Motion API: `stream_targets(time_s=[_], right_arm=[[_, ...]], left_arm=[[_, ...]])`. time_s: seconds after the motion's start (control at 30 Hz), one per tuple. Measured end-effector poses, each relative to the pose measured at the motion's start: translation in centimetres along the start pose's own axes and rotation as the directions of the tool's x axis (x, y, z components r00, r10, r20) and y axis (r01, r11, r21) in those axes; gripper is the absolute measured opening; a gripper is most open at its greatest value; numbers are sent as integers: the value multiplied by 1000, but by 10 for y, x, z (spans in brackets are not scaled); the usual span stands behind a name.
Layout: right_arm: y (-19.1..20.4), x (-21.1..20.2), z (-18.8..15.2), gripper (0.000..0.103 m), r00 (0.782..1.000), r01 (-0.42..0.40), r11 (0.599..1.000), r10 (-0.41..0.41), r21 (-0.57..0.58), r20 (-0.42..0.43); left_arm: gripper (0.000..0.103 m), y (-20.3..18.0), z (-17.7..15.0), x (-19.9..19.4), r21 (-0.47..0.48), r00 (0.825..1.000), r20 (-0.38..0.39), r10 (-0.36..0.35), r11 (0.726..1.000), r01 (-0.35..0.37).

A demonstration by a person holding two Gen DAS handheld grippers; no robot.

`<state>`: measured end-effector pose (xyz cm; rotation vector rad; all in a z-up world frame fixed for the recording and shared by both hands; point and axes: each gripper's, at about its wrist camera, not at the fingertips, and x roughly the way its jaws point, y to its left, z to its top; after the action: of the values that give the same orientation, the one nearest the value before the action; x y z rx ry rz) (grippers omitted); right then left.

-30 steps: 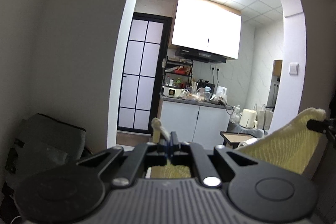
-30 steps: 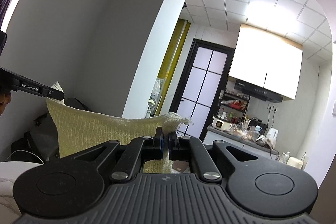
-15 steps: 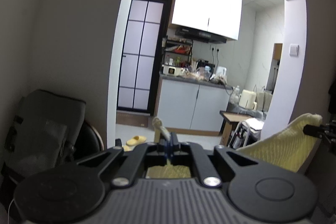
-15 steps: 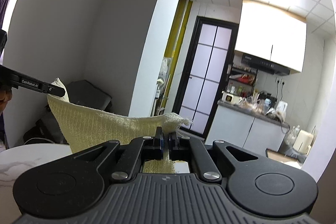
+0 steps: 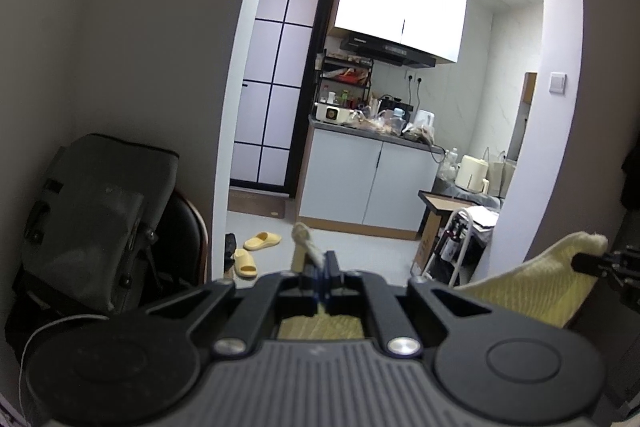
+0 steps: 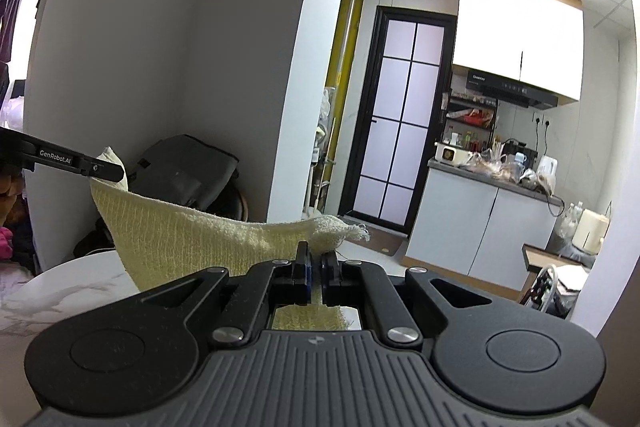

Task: Fold towel

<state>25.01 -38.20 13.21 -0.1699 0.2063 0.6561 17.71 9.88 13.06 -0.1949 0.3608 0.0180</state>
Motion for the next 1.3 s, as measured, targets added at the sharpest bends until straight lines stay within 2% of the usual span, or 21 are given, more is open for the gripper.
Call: stream_targets(time_s=[0.27,0.6,1.1,1.3], right_arm=[[24,-7,-30,5,997,-23,1000,24,14,-70],[41,-4,-71,5,985,-37,998,43,41,-166],[62,-23,-111,5,957,-86,994,100,64,-272],[72,-30,-123,6,939,-106,993,120,61,-322]], left_arm=[[3,16,-32,-9,-39,998,-66,7,999,-10],[3,30,-71,-3,-57,985,-170,9,998,-19],[4,35,-111,-9,-72,974,-226,31,996,-49],[5,38,-129,-12,-82,967,-253,41,995,-64]])
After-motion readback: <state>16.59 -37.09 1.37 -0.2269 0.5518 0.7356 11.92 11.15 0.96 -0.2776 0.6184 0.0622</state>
